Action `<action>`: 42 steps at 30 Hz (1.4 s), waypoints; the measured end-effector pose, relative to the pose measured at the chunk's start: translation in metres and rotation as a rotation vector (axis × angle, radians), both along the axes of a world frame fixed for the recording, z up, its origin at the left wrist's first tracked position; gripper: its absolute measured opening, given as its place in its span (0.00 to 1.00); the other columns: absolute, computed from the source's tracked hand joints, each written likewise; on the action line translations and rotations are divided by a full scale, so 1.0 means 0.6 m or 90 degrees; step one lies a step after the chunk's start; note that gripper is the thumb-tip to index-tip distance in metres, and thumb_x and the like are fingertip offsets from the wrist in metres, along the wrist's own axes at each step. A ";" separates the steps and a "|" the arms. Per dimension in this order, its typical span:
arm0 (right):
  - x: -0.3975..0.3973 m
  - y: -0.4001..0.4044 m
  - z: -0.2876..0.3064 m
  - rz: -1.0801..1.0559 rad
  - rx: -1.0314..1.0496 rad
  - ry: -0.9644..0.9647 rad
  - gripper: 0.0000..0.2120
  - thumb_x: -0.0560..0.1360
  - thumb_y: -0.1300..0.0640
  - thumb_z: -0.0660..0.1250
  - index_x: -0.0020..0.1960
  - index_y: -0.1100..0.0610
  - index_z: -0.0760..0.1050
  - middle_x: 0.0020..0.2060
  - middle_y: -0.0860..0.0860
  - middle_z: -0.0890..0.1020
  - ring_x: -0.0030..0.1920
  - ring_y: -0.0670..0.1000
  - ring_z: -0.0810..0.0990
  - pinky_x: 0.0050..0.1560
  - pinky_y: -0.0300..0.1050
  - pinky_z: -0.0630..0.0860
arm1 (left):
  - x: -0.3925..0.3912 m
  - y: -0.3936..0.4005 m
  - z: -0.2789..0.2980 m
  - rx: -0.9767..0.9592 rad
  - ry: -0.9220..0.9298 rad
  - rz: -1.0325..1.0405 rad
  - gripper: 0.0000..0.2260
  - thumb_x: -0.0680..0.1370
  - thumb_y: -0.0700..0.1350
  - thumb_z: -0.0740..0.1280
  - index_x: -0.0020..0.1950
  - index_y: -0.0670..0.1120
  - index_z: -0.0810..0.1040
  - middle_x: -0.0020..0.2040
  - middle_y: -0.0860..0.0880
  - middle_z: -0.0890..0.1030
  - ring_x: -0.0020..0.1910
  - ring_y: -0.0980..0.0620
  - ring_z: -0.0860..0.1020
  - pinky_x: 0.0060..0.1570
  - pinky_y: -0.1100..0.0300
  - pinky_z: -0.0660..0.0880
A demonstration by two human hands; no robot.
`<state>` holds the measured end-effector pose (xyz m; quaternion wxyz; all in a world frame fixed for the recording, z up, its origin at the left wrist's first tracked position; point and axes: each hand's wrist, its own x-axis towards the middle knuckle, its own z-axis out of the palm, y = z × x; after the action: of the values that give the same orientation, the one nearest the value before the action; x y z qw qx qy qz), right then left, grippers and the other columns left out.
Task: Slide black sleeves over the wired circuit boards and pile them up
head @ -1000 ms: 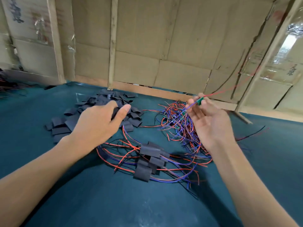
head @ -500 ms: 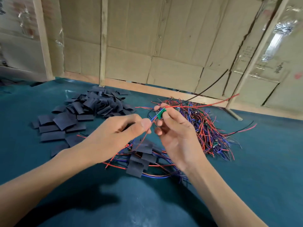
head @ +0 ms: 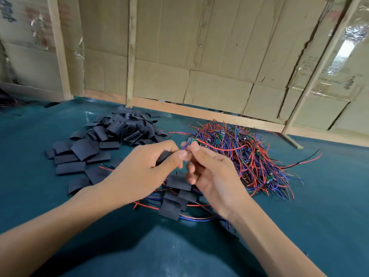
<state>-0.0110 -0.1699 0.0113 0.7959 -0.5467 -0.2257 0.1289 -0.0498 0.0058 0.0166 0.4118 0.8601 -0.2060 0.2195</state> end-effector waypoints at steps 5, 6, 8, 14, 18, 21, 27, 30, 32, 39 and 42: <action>-0.010 0.000 0.003 -0.030 -0.128 -0.041 0.12 0.72 0.53 0.75 0.36 0.60 0.81 0.29 0.52 0.68 0.28 0.50 0.64 0.27 0.42 0.64 | -0.010 0.009 -0.001 0.312 -0.174 0.129 0.15 0.81 0.57 0.54 0.43 0.51 0.72 0.29 0.55 0.68 0.27 0.53 0.66 0.26 0.61 0.61; -0.010 -0.001 0.003 -0.048 -0.133 -0.054 0.13 0.72 0.54 0.75 0.36 0.63 0.81 0.29 0.53 0.69 0.28 0.50 0.65 0.27 0.43 0.65 | -0.010 0.009 0.001 0.333 -0.187 0.127 0.15 0.81 0.56 0.54 0.44 0.50 0.74 0.30 0.55 0.70 0.27 0.53 0.67 0.26 0.60 0.61; -0.010 -0.002 0.003 -0.079 -0.110 -0.072 0.15 0.72 0.56 0.76 0.38 0.68 0.79 0.32 0.57 0.74 0.28 0.52 0.68 0.27 0.44 0.67 | -0.010 0.009 0.002 0.360 -0.204 0.127 0.17 0.82 0.56 0.53 0.46 0.49 0.78 0.32 0.55 0.74 0.29 0.51 0.72 0.26 0.59 0.65; -0.003 -0.005 0.003 -0.115 0.013 -0.070 0.09 0.74 0.58 0.72 0.43 0.64 0.84 0.40 0.57 0.82 0.34 0.53 0.75 0.31 0.44 0.73 | -0.005 0.024 -0.001 0.235 -0.071 0.069 0.19 0.81 0.62 0.49 0.63 0.56 0.70 0.48 0.61 0.74 0.46 0.63 0.72 0.45 0.69 0.67; 0.004 -0.014 0.006 -0.173 0.079 -0.082 0.11 0.74 0.58 0.68 0.39 0.66 0.80 0.43 0.60 0.83 0.34 0.54 0.77 0.34 0.46 0.75 | 0.004 0.029 -0.002 0.225 -0.023 0.030 0.22 0.83 0.60 0.48 0.75 0.54 0.61 0.60 0.59 0.70 0.60 0.64 0.68 0.57 0.74 0.59; 0.009 -0.022 0.007 -0.208 0.118 -0.091 0.10 0.75 0.59 0.67 0.41 0.67 0.79 0.40 0.61 0.83 0.33 0.56 0.77 0.34 0.48 0.76 | 0.007 0.031 -0.005 0.223 -0.030 0.008 0.25 0.82 0.59 0.52 0.77 0.52 0.60 0.57 0.61 0.68 0.60 0.68 0.66 0.61 0.78 0.57; 0.013 -0.032 0.007 -0.305 0.116 -0.212 0.13 0.81 0.61 0.62 0.40 0.59 0.81 0.36 0.55 0.83 0.33 0.54 0.79 0.39 0.50 0.77 | 0.020 0.039 -0.014 0.066 -0.021 0.025 0.21 0.78 0.60 0.59 0.69 0.55 0.69 0.58 0.66 0.76 0.55 0.64 0.75 0.55 0.69 0.69; 0.010 -0.032 0.007 -0.322 0.125 -0.255 0.13 0.82 0.62 0.60 0.43 0.59 0.79 0.36 0.52 0.83 0.33 0.52 0.80 0.43 0.53 0.77 | 0.025 0.042 -0.019 0.030 -0.003 0.025 0.18 0.78 0.58 0.62 0.67 0.57 0.67 0.60 0.68 0.77 0.55 0.60 0.77 0.58 0.68 0.70; 0.006 -0.030 0.009 -0.326 0.123 -0.277 0.14 0.82 0.61 0.60 0.42 0.55 0.81 0.37 0.50 0.83 0.33 0.51 0.80 0.45 0.57 0.75 | 0.026 0.043 -0.022 0.015 0.009 0.025 0.18 0.78 0.58 0.63 0.67 0.56 0.66 0.61 0.66 0.78 0.58 0.63 0.78 0.61 0.65 0.71; -0.003 -0.021 0.011 -0.314 0.134 -0.279 0.11 0.82 0.59 0.58 0.46 0.62 0.75 0.36 0.51 0.82 0.35 0.51 0.80 0.47 0.60 0.74 | 0.027 0.045 -0.026 0.015 -0.007 0.020 0.19 0.79 0.60 0.59 0.67 0.56 0.68 0.60 0.64 0.79 0.38 0.48 0.78 0.44 0.55 0.74; -0.003 -0.023 0.016 -0.265 0.169 -0.267 0.12 0.83 0.61 0.55 0.46 0.63 0.73 0.36 0.52 0.82 0.36 0.54 0.80 0.48 0.57 0.74 | 0.027 0.045 -0.027 0.004 0.005 -0.013 0.16 0.79 0.60 0.59 0.65 0.59 0.68 0.58 0.58 0.81 0.48 0.38 0.80 0.48 0.46 0.75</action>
<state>-0.0130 -0.1835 0.0211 0.8058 -0.4872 -0.2829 -0.1824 -0.0338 0.0325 0.0006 0.4125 0.8599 -0.2140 0.2111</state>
